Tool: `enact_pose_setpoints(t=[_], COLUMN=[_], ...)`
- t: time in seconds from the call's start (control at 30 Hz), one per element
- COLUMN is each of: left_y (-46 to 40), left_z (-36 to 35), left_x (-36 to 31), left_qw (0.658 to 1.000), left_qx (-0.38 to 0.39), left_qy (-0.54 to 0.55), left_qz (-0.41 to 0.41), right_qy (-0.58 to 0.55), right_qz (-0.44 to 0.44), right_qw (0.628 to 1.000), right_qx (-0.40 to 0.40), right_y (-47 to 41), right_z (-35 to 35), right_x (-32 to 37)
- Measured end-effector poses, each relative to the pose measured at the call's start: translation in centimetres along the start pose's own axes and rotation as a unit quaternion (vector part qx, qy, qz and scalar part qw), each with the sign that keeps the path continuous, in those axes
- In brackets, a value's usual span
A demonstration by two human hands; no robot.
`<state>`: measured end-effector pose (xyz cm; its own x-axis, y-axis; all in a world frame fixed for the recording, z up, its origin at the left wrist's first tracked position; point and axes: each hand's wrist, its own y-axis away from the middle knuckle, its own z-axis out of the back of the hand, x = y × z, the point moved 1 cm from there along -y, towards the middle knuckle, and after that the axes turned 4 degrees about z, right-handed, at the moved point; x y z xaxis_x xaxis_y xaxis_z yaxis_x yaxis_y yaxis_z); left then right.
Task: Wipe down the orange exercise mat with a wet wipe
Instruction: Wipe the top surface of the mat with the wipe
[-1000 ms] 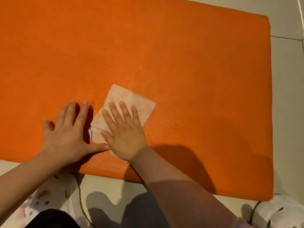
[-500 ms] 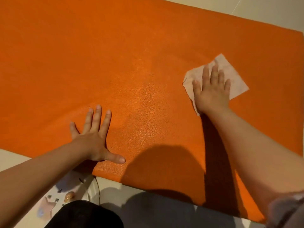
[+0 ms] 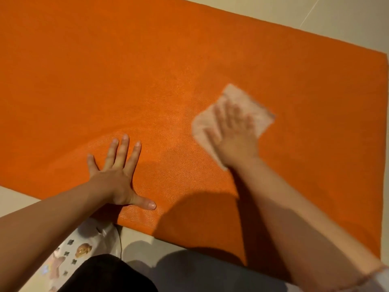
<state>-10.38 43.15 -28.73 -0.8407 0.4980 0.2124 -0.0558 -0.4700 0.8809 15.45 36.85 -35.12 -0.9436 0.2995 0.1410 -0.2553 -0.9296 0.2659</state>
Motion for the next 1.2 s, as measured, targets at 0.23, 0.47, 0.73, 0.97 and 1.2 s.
enact_pose_setpoints(t=[0.23, 0.47, 0.73, 0.97, 1.2], left_y=[0.1, 0.3, 0.3, 0.5, 0.2], left_z=[0.3, 0.3, 0.0, 0.2, 0.3], left_x=[-0.4, -0.5, -0.3, -0.3, -0.7], left_qw=[1.000, 1.000, 1.000, 1.000, 0.999], left_qx=[0.010, -0.002, -0.017, -0.003, 0.008], left_qy=[-0.008, -0.006, 0.005, -0.009, -0.019], left_qz=[0.012, 0.012, -0.002, 0.011, 0.032], right_qy=[-0.048, -0.053, -0.057, -0.083, -0.049], right_qz=[-0.308, -0.047, 0.014, -0.313, -0.122], right_qw=[0.950, 0.997, 0.997, 0.946, 0.988], right_qx=[-0.008, -0.037, -0.054, -0.035, -0.080], right_y=[4.4, 4.5, 5.3, 8.7, 7.1], right_z=[1.8, -3.3, -2.5, 0.3, -2.4], right_x=[-13.6, 7.7, 3.4, -11.7, 4.9])
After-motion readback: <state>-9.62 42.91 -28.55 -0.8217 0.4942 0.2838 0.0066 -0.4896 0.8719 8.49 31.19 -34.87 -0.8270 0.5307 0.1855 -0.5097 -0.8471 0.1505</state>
